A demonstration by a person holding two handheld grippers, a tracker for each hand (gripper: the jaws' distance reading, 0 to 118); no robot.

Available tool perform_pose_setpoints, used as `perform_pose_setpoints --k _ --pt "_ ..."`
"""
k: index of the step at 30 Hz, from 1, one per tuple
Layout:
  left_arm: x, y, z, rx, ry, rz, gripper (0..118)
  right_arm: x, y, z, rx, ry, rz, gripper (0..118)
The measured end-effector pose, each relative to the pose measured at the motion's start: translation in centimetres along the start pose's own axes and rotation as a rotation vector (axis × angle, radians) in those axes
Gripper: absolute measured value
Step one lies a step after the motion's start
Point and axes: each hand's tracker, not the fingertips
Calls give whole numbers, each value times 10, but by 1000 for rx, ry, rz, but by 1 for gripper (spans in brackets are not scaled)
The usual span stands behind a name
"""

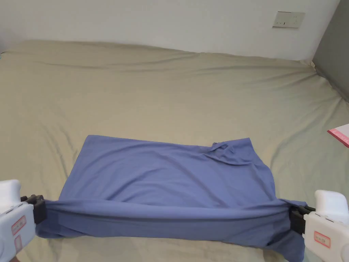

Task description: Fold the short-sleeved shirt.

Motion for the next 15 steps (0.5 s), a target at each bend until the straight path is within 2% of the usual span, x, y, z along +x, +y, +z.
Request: perform_pose_setpoints --k 4,10,15 --pt "6 12 -38 -54 7 12 4 -3 15 -51 -85 -34 33 5" --pt "19 16 -100 -170 50 -59 4 -7 20 -123 -216 -49 80 5" --pt "25 16 -142 -253 76 -128 4 -8 18 -155 -264 -54 83 5"
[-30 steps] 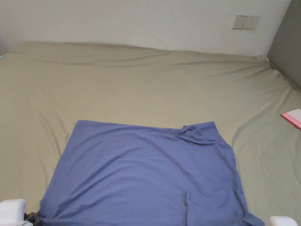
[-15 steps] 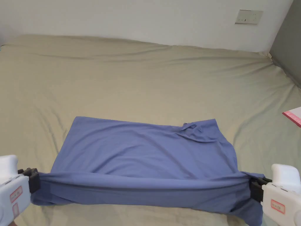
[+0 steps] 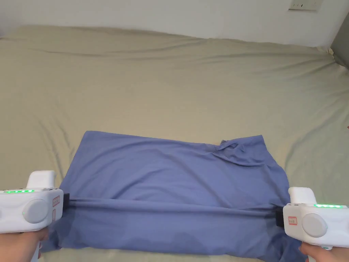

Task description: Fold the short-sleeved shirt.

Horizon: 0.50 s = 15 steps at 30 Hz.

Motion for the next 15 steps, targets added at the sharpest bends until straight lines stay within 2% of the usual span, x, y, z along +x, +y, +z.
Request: perform_pose_setpoints --k 4,5,6,7,8,9,10,11,13,15 --pt "-1 4 -28 -21 9 -35 5 -1 0 -12 -34 4 -6 6" --pt "0 4 -31 -23 12 -43 5 1 -1 -12 -33 8 -23 10" --pt "1 5 -31 -22 9 -47 12 3 -1 -11 -14 9 -59 21" --pt "1 7 -31 -9 3 -52 25 5 0 -9 9 7 -99 35" --pt "-1 10 -25 7 -1 -49 46 8 1 -5 33 2 -114 55" --pt "-2 14 -23 17 1 -49 84 10 2 -2 41 -23 -117 88" --pt "-3 18 -19 31 5 -50 105 11 6 4 61 -64 -116 101" --pt "-4 23 -11 55 2 -45 113 13 11 15 95 -81 -117 102" --pt "-5 32 18 166 -30 -20 112 16 22 49 174 -62 -150 102" --pt "-4 42 51 255 -65 -5 112 14 32 90 289 5 -162 102"
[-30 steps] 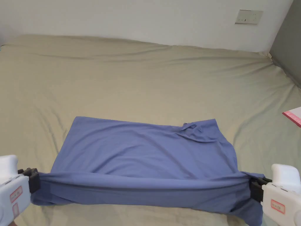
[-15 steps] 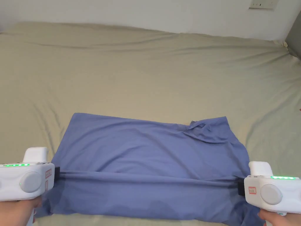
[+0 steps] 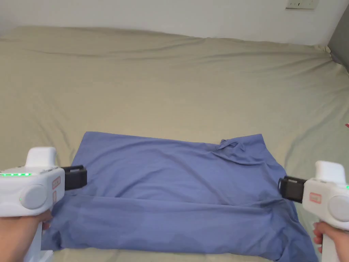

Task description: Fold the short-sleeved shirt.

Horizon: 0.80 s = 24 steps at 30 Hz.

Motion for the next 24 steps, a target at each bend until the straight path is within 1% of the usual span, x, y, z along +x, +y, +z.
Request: perform_pose_setpoints --k 2,5,9,10,11,12,13,14,15,16,17,18,19,21,24 --pt "6 18 37 117 -8 9 112 -8 21 40 115 8 17 102" --pt "18 44 99 302 -10 -1 112 -29 45 106 314 14 74 102" --pt "36 58 166 480 -25 -23 111 -60 53 174 501 16 152 102" --pt "40 58 182 529 -34 -24 105 -66 52 183 524 9 180 101" --pt "45 56 195 578 -32 -20 96 -75 50 195 551 6 206 99" --pt "49 55 204 586 -23 -25 80 -82 45 202 562 3 231 95" --pt "53 55 211 585 -6 -44 68 -90 41 209 576 1 259 87" --pt "56 53 216 590 0 -59 56 -95 37 209 575 -3 285 65" --pt "60 51 221 595 -4 -74 41 -102 33 211 572 2 294 41" --pt "63 50 224 592 -8 -89 32 -107 29 212 572 5 294 16" --pt "65 48 222 598 -7 -98 22 -111 24 212 576 11 289 8" --pt "68 46 224 601 1 -101 10 -114 21 212 577 23 292 7" --pt "70 43 225 606 5 -106 0 -117 19 213 572 35 298 4" --pt "74 40 227 609 11 -123 0 -123 14 215 573 41 306 2" --pt "76 38 229 604 8 -135 0 -129 10 217 594 25 349 2"
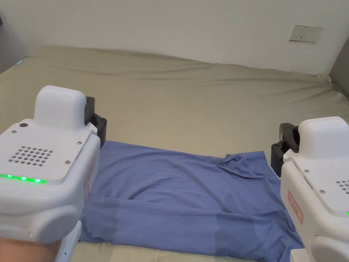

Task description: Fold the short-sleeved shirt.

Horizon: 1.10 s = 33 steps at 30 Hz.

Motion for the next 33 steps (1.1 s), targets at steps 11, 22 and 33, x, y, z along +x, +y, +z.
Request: perform_pose_setpoints --k 11,22,33 --pt "1 -34 -23 -166 -23 -55 0 -6 -8 -8 -25 -2 36 2" --pt "-54 -188 -86 -682 9 154 117 7 -37 -18 -125 6 19 2" --pt "-71 -278 -105 -925 84 177 88 32 -61 -18 -231 -49 5 2"
